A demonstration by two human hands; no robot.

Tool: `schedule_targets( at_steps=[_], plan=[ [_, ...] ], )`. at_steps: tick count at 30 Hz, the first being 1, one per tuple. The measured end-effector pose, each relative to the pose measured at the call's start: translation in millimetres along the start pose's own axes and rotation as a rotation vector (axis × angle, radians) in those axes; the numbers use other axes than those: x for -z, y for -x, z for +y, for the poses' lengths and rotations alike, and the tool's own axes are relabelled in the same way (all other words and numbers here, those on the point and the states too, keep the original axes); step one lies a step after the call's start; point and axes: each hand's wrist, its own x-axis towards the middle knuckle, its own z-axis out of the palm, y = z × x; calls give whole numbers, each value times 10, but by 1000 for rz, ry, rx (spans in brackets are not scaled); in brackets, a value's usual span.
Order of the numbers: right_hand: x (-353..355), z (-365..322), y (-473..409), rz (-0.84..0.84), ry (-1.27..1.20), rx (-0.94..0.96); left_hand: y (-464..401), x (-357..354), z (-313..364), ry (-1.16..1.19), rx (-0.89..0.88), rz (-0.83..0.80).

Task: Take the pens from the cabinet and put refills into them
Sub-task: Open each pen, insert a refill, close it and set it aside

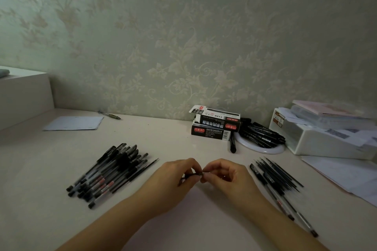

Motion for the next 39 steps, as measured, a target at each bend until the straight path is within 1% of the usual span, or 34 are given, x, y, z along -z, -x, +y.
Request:
schedule_targets(
  at_steps=[7,14,19,25,32,39],
  plan=[
    [-48,10,8,3,118,18,-6,-18,-12,-48,-47,2],
    [-37,28,-1,-4,118,30,-11,-8,-44,-69,-37,37],
    [-52,19,6,-11,99,21,-13,-19,-38,-64,-50,30],
    [-41,44,-15,-15,131,29,-17,-11,-61,-71,-30,56],
    [-54,10,4,-21,110,13,-14,-16,-45,-74,-43,45],
    [-30,-3,16,-50,118,61,-24,0,-16,-65,-32,48]
  ],
)
